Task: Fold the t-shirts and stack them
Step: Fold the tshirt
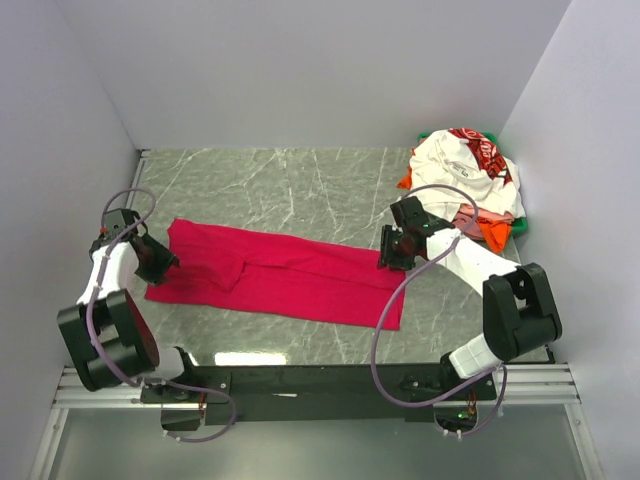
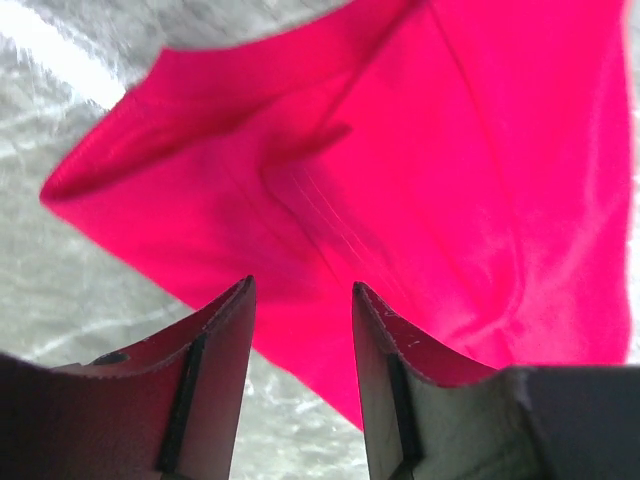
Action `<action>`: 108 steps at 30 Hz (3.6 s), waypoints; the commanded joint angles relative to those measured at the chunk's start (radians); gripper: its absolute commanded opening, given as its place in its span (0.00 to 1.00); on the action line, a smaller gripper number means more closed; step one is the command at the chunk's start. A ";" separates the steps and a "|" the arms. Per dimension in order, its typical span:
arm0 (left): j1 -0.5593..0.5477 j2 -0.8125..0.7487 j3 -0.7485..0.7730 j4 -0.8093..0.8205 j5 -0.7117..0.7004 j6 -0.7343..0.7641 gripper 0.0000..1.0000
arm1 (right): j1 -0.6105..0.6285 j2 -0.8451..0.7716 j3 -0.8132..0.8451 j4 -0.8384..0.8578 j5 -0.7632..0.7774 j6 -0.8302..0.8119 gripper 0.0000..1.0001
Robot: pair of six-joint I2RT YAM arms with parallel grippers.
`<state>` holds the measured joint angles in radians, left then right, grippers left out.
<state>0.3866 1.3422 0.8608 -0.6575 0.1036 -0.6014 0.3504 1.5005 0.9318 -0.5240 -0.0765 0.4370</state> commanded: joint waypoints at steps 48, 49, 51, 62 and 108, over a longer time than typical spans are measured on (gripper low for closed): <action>0.038 0.074 0.069 0.010 0.044 0.066 0.01 | -0.002 0.198 0.071 0.030 -0.063 -0.018 0.45; 0.038 0.055 0.057 -0.002 0.044 0.061 0.01 | -0.001 0.199 0.075 0.030 -0.063 -0.020 0.45; 0.043 0.005 0.044 -0.030 0.042 0.057 0.01 | -0.001 0.205 0.082 0.032 -0.066 -0.021 0.45; 0.051 -0.170 -0.066 -0.114 0.091 -0.032 0.01 | -0.001 0.225 0.107 0.009 -0.081 -0.050 0.44; -0.658 0.256 0.127 -0.073 -0.323 -0.126 0.37 | -0.008 0.181 0.039 0.016 -0.071 -0.061 0.44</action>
<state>-0.2611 1.6005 0.9607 -0.7258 -0.1699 -0.7410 0.3481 1.6928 0.9890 -0.5018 -0.1520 0.3763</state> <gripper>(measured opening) 0.368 0.444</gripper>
